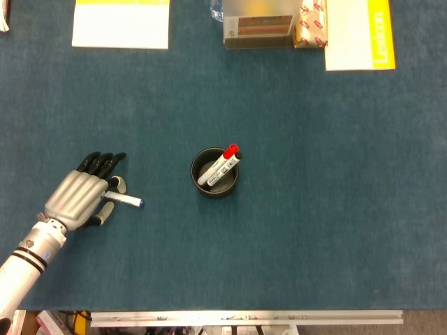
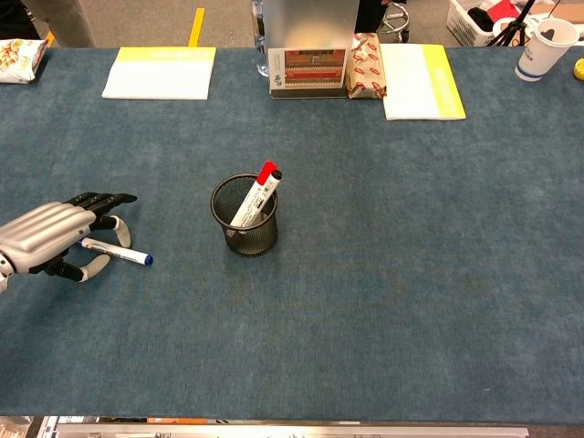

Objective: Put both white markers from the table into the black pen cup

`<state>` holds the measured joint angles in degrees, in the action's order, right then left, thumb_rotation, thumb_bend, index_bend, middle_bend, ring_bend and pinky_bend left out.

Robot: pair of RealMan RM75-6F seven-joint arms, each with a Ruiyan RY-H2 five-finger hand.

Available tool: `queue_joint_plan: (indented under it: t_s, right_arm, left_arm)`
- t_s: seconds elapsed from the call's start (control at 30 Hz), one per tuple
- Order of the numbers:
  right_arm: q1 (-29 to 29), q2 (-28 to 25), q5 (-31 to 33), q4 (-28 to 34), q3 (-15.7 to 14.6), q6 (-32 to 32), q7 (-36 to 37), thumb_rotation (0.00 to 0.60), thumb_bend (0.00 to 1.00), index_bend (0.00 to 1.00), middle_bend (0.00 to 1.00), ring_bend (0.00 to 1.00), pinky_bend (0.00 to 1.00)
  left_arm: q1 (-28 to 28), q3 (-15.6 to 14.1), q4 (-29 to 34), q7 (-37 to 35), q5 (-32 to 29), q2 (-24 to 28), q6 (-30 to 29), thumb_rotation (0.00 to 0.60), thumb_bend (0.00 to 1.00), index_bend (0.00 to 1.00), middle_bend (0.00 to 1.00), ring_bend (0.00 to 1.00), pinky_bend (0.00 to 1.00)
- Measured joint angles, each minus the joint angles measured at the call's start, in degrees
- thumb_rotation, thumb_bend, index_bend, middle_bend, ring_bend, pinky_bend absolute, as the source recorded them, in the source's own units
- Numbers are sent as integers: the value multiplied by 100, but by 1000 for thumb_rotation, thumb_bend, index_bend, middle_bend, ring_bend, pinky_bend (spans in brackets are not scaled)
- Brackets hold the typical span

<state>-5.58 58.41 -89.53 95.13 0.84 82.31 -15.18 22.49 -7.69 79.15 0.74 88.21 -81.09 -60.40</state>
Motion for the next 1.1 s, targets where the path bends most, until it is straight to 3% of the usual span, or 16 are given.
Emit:
queue_joint_plan:
  t_s: [0.23, 0.4, 0.67, 1.1]
  right_arm:
    - [-1, -3, 7, 0, 0, -8, 1, 600, 868, 569, 387, 256, 164]
    - [-4, 1, 11, -5, 3, -13, -4, 600, 868, 568, 388, 256, 165]
    - [-4, 1, 9, -6, 3, -10, -2, 600, 867, 568, 388, 256, 164]
    - [0, 2, -7, -2, -1, 3, 5, 600, 867, 569, 388, 256, 164]
  left_arm:
    - [-57, -22, -224, -152, 118, -114, -106, 600, 537, 377, 0, 0, 0]
    - [-59, -10, -191, -179, 106, -93, -97, 600, 531, 375, 0, 0, 0]
    - [-58, 45, -151, -161, 54, -92, -80, 600, 362, 367, 0, 0, 0]
    - [-38, 88, -187, -72, 83, -162, -95, 600, 326, 364, 0, 0, 0]
